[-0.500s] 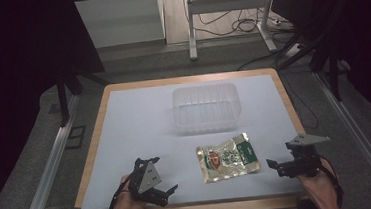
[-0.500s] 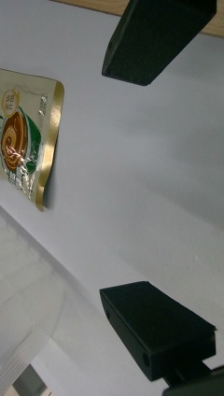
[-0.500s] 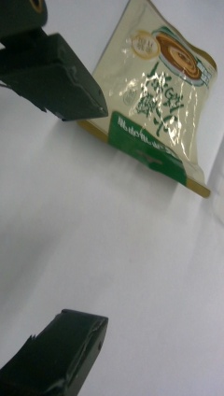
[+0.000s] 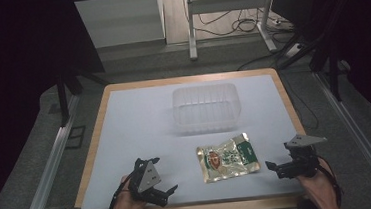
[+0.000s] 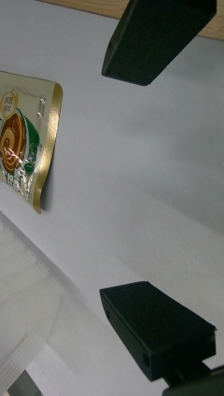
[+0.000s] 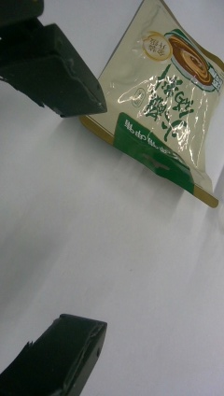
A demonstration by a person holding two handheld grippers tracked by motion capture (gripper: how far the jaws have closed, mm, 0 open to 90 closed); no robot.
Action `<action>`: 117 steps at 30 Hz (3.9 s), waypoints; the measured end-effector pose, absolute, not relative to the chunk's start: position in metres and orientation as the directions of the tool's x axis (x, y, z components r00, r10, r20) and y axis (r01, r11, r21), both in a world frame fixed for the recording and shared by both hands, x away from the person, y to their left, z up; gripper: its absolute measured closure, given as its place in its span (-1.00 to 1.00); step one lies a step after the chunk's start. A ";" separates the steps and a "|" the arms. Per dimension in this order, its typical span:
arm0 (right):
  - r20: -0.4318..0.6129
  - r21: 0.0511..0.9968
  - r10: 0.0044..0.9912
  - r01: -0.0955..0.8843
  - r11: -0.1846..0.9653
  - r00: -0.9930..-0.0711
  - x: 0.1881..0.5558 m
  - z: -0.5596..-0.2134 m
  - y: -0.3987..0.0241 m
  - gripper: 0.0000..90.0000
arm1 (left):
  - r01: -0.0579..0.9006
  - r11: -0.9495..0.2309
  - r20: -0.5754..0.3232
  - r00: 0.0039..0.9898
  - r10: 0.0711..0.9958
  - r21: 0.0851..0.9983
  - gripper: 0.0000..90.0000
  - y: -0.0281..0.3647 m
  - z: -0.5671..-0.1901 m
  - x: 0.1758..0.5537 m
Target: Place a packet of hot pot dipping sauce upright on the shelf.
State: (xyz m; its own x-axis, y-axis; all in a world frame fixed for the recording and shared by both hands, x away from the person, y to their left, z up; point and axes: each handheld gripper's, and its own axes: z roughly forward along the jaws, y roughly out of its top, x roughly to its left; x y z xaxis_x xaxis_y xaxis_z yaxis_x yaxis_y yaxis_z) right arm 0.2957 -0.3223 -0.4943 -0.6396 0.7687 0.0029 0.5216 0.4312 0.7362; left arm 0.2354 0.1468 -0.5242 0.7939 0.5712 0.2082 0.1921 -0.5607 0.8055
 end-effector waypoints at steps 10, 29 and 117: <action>0.031 0.742 0.768 0.530 0.411 -0.640 0.296 -0.495 -0.321 -1.00 | 0.190 -0.562 0.207 0.797 0.567 0.805 -1.00 0.146 -0.524 0.235; 0.031 0.733 0.733 0.514 0.445 -0.679 0.299 -0.498 -0.304 -1.00 | 0.184 -0.568 0.210 0.803 0.558 0.802 -1.00 0.145 -0.525 0.235; 0.260 0.654 0.681 0.643 0.398 -0.685 0.344 -0.505 -0.249 0.98 | 0.163 -0.609 0.250 0.807 0.535 0.777 -1.00 0.138 -0.528 0.233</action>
State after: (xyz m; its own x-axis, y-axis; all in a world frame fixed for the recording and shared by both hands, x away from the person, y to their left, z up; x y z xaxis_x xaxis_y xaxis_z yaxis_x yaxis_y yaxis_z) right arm 0.3439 -0.2494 -0.5047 -0.6848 0.6809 0.2598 0.6435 0.3976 0.6542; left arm 0.2334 0.1384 -0.5278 0.8073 0.5346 0.2499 0.1627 -0.6086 0.7766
